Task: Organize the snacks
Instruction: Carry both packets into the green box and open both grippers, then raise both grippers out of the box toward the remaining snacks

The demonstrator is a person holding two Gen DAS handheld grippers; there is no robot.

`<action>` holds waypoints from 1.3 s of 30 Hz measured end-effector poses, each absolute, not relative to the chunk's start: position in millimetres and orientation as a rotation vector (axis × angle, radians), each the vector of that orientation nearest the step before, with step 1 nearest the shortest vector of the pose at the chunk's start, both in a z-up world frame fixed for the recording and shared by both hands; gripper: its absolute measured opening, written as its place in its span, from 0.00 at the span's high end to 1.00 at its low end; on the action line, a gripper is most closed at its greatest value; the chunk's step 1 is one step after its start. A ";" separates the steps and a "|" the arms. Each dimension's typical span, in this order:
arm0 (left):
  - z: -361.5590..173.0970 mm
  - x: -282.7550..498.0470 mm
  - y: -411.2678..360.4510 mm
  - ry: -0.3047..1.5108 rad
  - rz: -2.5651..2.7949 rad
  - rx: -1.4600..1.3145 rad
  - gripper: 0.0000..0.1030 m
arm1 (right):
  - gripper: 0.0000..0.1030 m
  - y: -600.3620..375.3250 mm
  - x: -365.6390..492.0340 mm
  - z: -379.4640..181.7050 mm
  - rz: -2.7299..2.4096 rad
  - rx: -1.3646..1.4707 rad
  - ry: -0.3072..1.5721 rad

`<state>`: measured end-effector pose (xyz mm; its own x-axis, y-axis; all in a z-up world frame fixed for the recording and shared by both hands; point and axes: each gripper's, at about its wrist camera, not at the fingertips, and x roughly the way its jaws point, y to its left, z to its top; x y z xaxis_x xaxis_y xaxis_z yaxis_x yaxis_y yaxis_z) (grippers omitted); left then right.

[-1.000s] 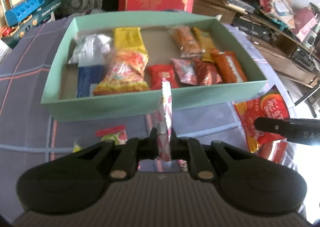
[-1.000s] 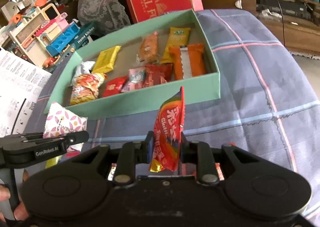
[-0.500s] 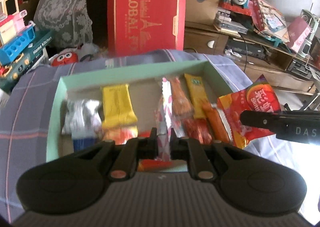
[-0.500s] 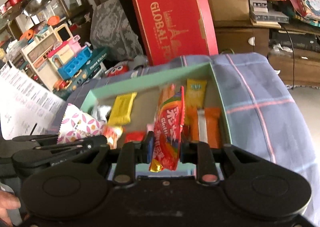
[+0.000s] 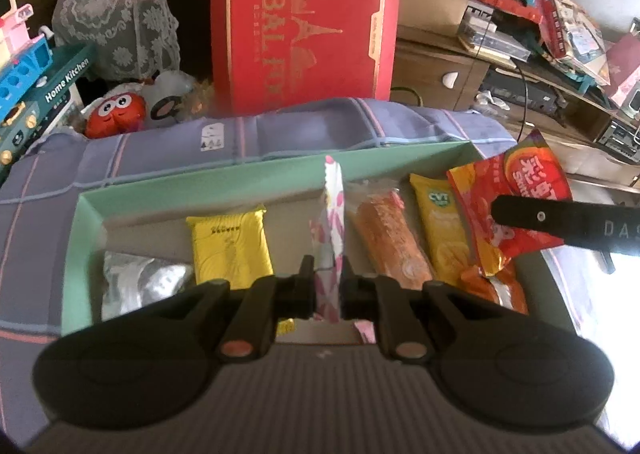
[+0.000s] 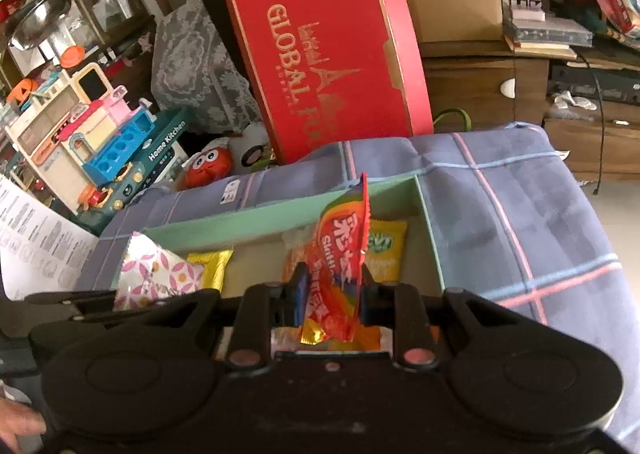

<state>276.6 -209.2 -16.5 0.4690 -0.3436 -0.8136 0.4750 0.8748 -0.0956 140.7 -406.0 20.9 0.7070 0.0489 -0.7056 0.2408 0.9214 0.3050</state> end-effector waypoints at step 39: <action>9.0 178.1 -154.0 0.916 -0.397 0.126 0.00 | 0.00 -360.8 63.7 45.0 -0.096 0.360 0.774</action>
<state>178.1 -154.0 9.0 0.5425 -0.2804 -0.7919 0.3867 0.9202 -0.0609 63.7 -360.8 45.0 0.7144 0.0465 -0.6982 0.2156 0.9347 0.2827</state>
